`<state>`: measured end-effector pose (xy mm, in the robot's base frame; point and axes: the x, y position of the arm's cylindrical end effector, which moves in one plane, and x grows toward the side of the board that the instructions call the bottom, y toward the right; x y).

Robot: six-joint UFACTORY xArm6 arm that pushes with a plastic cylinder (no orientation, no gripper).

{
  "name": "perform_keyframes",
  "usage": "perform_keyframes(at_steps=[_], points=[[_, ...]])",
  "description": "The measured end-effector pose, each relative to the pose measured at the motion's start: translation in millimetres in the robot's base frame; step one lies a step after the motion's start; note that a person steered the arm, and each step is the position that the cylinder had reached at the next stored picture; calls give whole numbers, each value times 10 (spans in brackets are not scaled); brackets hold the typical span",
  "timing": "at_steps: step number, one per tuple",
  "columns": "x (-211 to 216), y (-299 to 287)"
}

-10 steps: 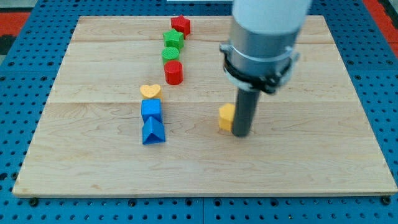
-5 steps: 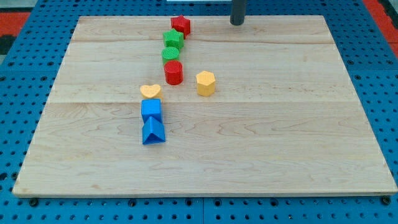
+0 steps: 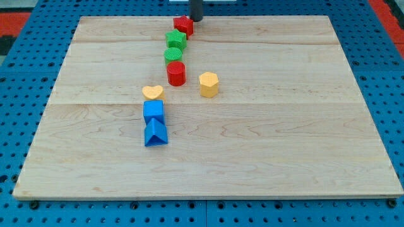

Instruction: Push the line of blocks towards center

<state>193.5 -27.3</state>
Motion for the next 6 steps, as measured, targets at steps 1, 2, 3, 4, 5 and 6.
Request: perform_keyframes(at_steps=[1,2,3,4,5,6], points=[[-4,-363],[183,-329],[676,19],[1101,181],[1457,481],[1296,715]])
